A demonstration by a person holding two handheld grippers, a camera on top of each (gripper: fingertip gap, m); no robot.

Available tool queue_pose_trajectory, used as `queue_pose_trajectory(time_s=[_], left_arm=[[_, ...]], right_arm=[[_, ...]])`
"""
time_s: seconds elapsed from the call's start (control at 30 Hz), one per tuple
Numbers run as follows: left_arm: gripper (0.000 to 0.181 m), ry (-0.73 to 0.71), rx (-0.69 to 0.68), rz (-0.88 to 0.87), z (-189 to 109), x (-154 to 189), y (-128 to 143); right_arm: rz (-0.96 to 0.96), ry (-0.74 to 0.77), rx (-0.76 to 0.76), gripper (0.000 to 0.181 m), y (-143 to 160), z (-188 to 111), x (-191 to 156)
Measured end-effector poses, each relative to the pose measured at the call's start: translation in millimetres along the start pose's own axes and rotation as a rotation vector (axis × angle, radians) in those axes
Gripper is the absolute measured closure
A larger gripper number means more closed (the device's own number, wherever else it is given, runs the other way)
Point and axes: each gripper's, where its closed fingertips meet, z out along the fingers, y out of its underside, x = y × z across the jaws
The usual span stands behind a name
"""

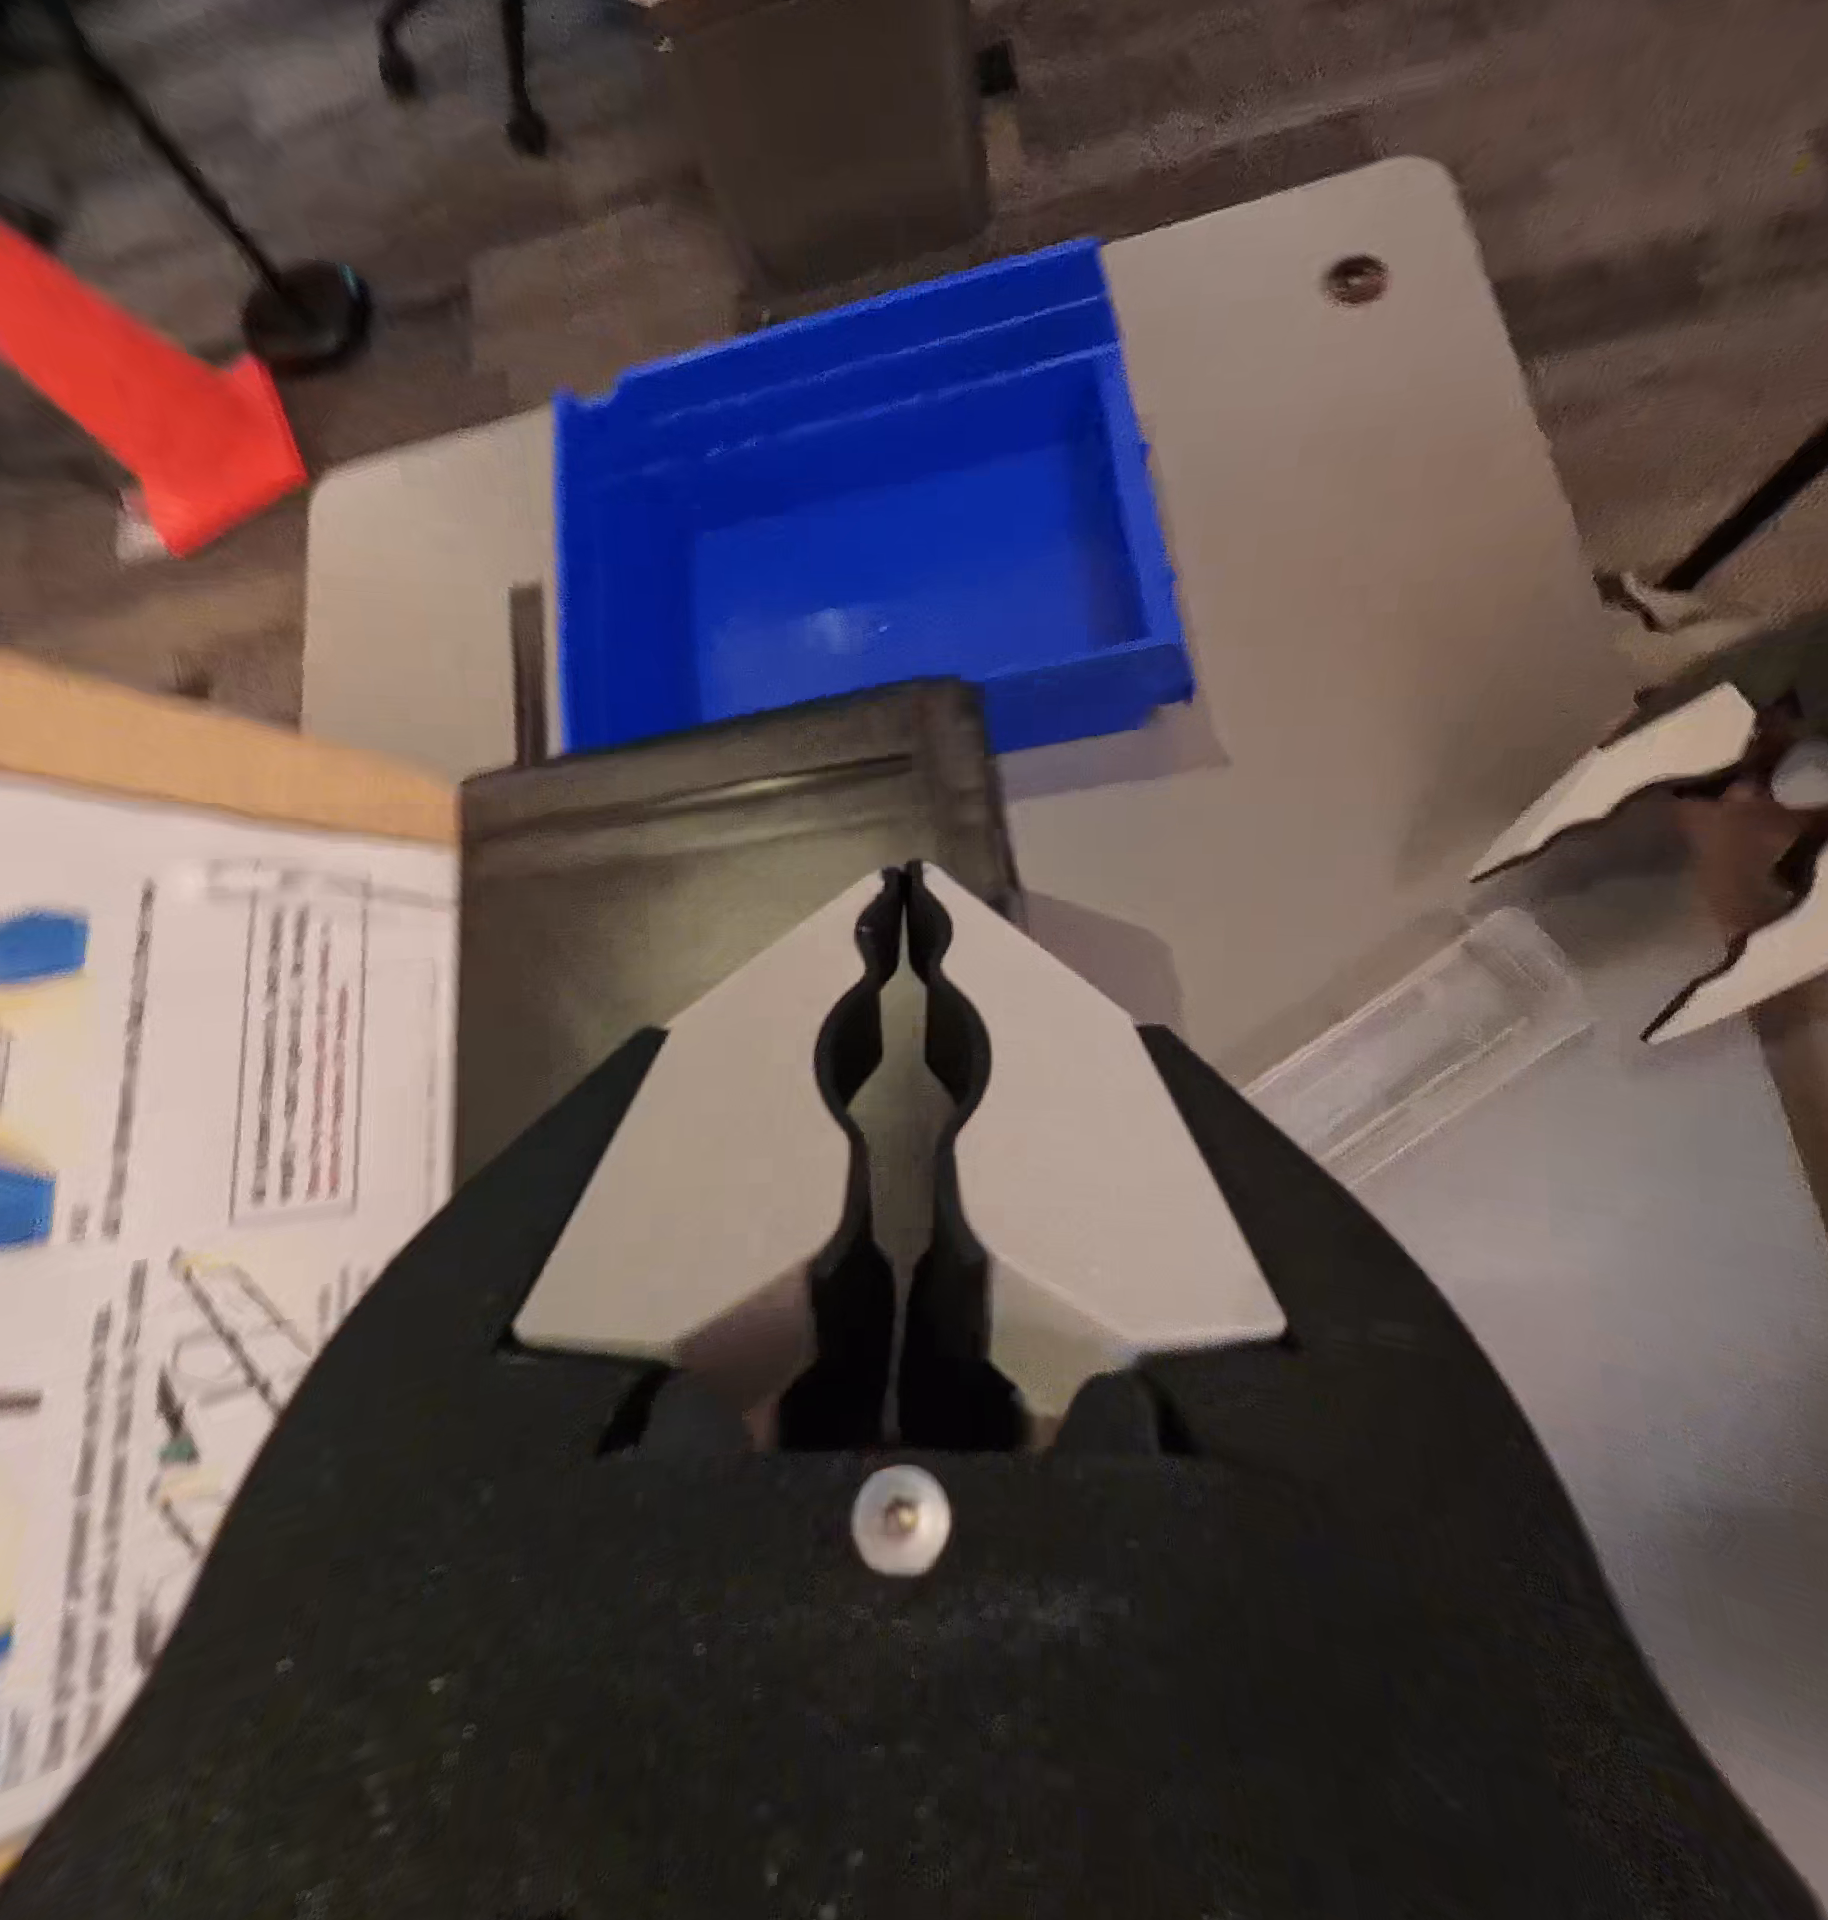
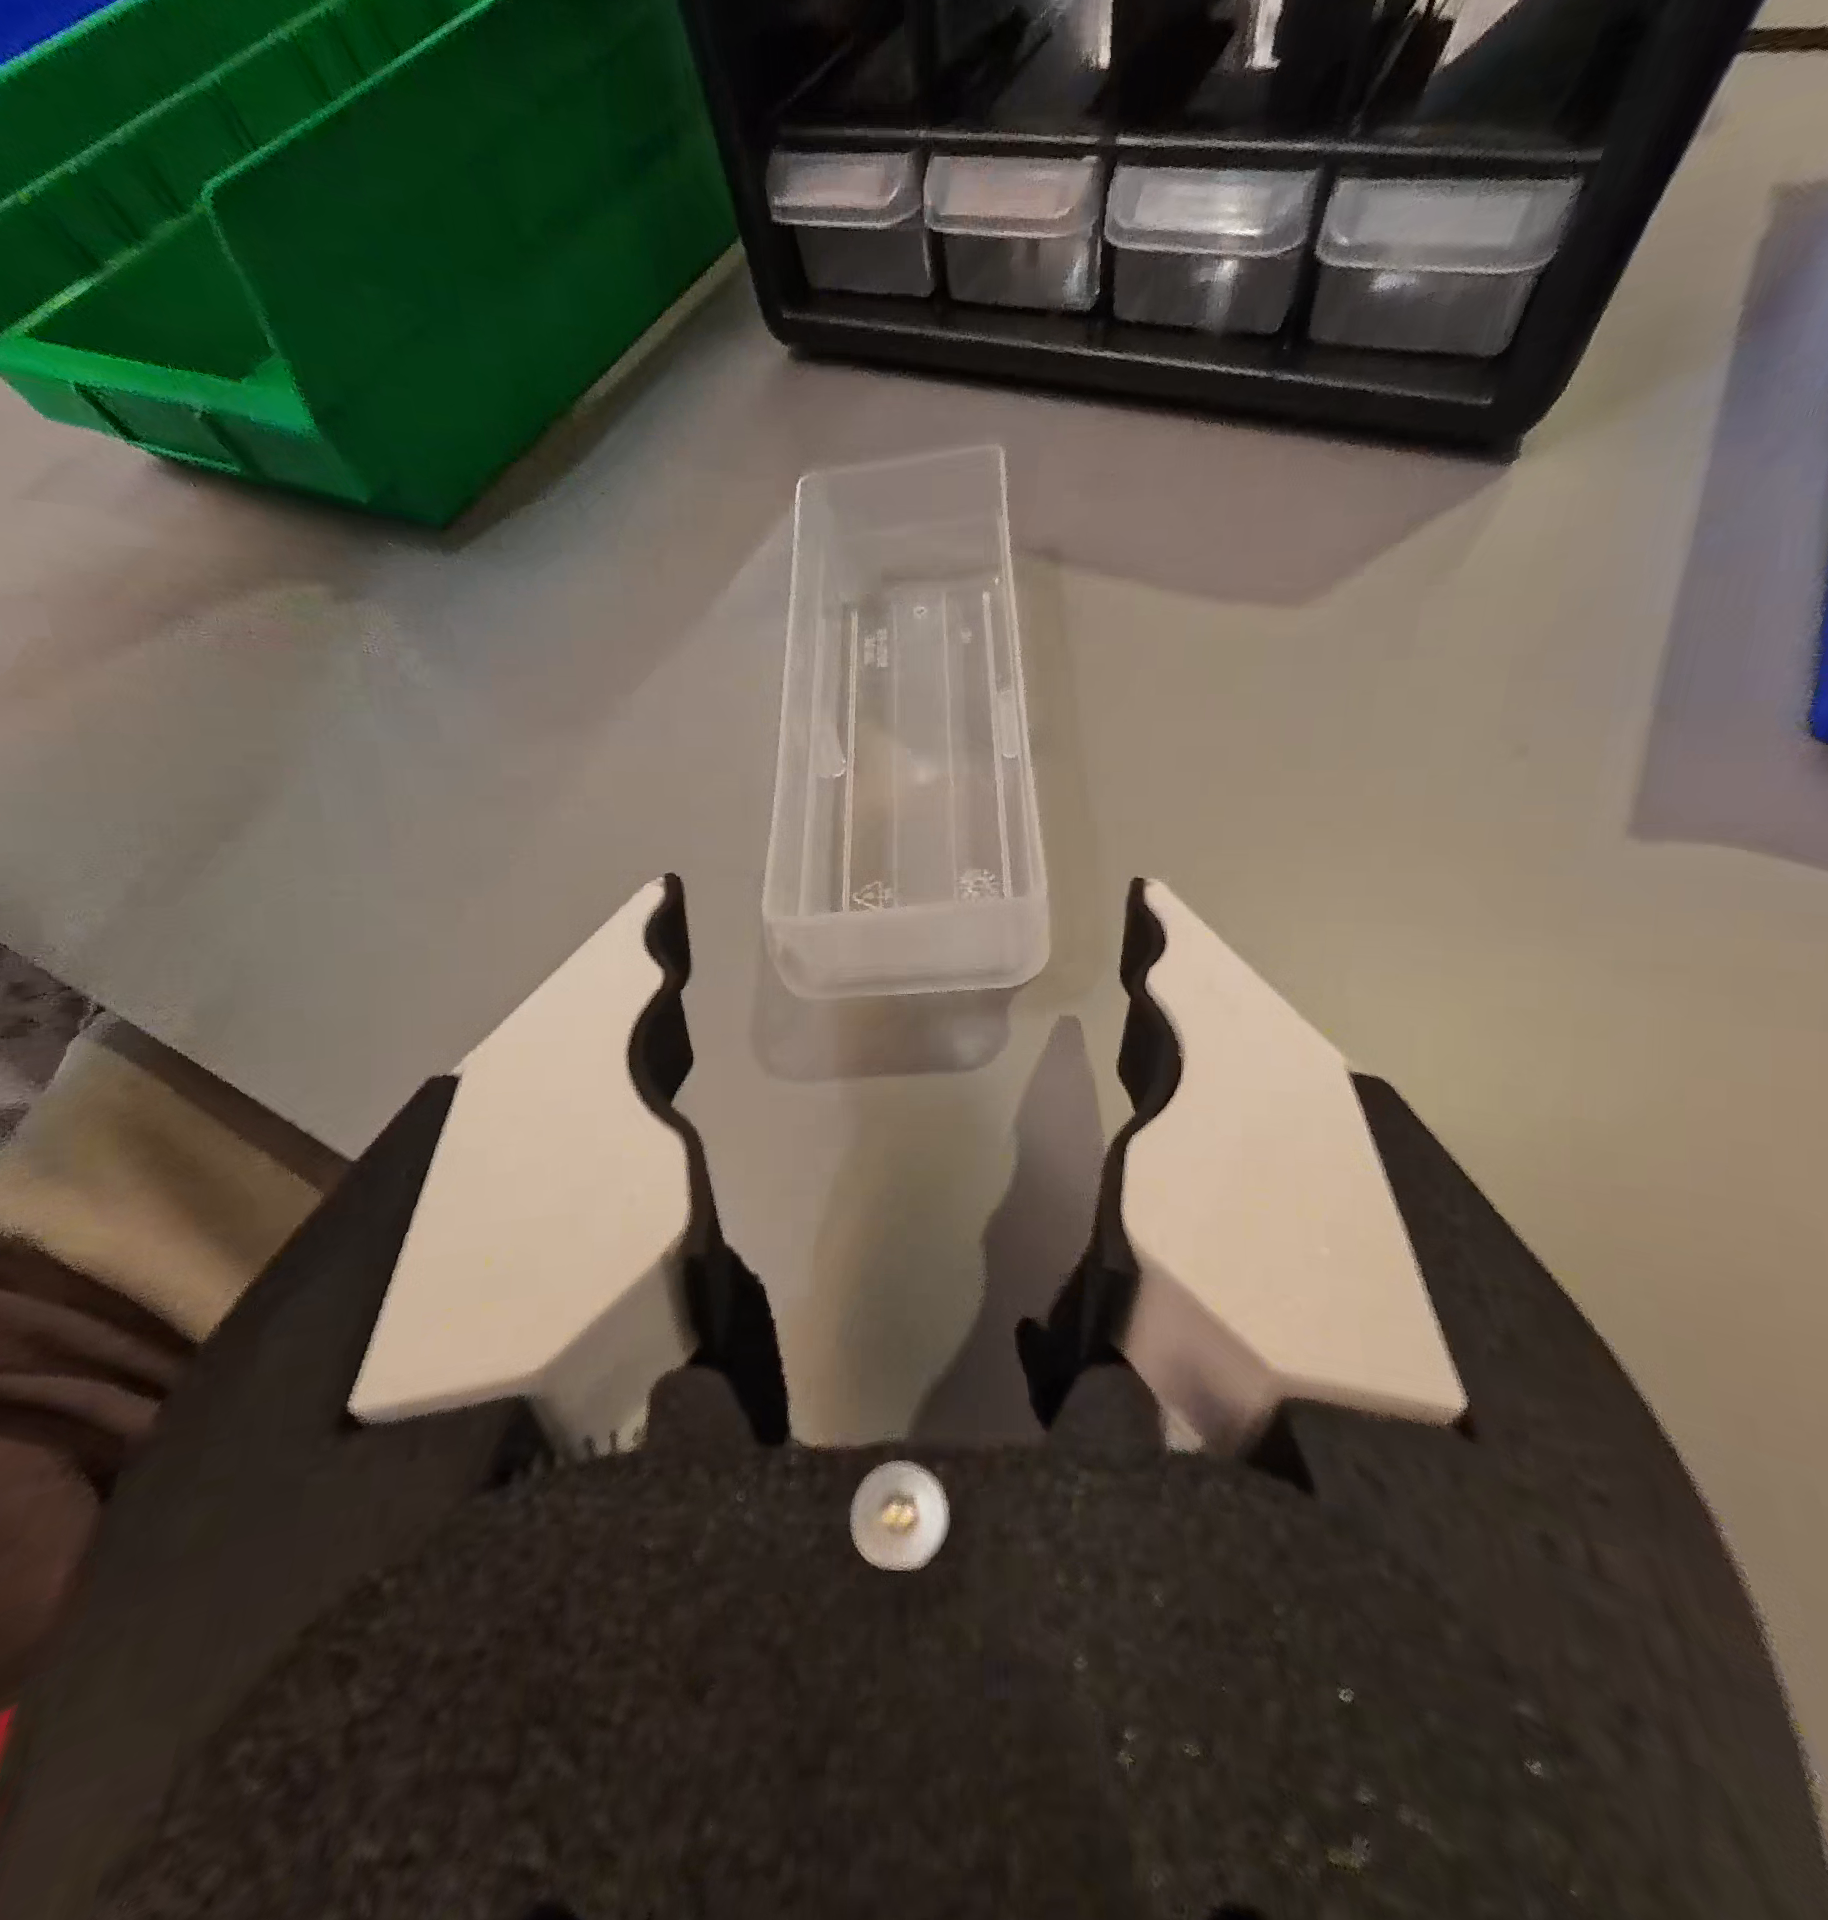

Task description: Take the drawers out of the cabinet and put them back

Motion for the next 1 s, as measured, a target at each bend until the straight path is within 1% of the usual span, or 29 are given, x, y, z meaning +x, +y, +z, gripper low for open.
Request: queue_pose_trajectory(time_s=[0.03,0.07,0.13,0.23,0.3,0.47,0.63,0.77,0.9,1.0], left_arm=[[0.181,-0.018,-0.009,-0.045,0,-18,6],[0.181,-0.024,-0.02,-0.07,2,-29,14],[0.181,-0.004,-0.072,-0.115,11,-41,32],[0.181,0.011,-0.163,-0.137,24,-45,56],[0.181,0.008,-0.188,-0.145,28,-47,63],[0.181,-0.029,-0.189,-0.18,30,-50,63],[0.181,-0.065,-0.185,-0.196,30,-50,63],[0.181,-0.091,-0.199,-0.191,30,-50,64],[0.181,-0.096,-0.207,-0.207,30,-50,64],[0.181,-0.098,-0.208,-0.213,30,-50,64]], right_arm=[[-0.004,-0.001,-0.003,0.098,0,2,-1],[-0.008,-0.001,-0.003,0.098,-1,4,-3],[-0.012,-0.001,-0.012,0.098,0,8,-5],[-0.018,-0.004,-0.042,0.098,4,15,-7],[-0.037,0.022,-0.1,0.098,8,21,-4],[-0.093,0.075,-0.278,0.098,13,31,3],[-0.098,0.073,-0.37,0.103,22,44,3],[-0.076,0.081,-0.429,0.107,22,45,4],[-0.1,0.142,-0.411,0.108,12,35,14],[-0.043,0.171,-0.37,0.109,-4,22,25]])
